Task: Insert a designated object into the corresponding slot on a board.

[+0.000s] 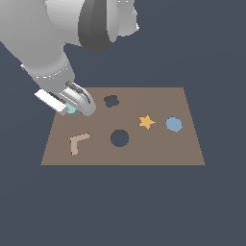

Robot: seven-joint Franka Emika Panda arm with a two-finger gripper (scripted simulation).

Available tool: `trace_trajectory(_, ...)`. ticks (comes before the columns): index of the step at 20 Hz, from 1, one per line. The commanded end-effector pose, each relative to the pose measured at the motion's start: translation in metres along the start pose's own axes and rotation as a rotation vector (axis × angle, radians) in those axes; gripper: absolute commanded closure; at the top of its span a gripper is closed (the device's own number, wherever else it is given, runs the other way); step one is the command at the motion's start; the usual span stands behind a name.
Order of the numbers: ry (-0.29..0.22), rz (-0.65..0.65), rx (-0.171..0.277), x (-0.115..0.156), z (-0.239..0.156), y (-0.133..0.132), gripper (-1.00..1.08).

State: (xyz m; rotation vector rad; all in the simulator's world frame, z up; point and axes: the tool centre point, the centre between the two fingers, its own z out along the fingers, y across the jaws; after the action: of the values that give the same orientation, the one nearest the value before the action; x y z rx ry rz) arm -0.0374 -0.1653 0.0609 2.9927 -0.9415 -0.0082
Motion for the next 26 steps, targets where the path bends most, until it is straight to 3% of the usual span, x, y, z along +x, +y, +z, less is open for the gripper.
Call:
trace_trajectory(1,0.003,0.044,0.003,0.001,0.007,0.011,-0.92)
trace_trajectory(17,0.003,0.065,0.006,0.001,0.031,0.017,-0.92)
trace_trajectory(18,0.003,0.065,0.006,0.001,0.031,0.017,1.08)
trace_trajectory(26,0.003,0.065,0.006,0.001,0.031,0.017,1.08)
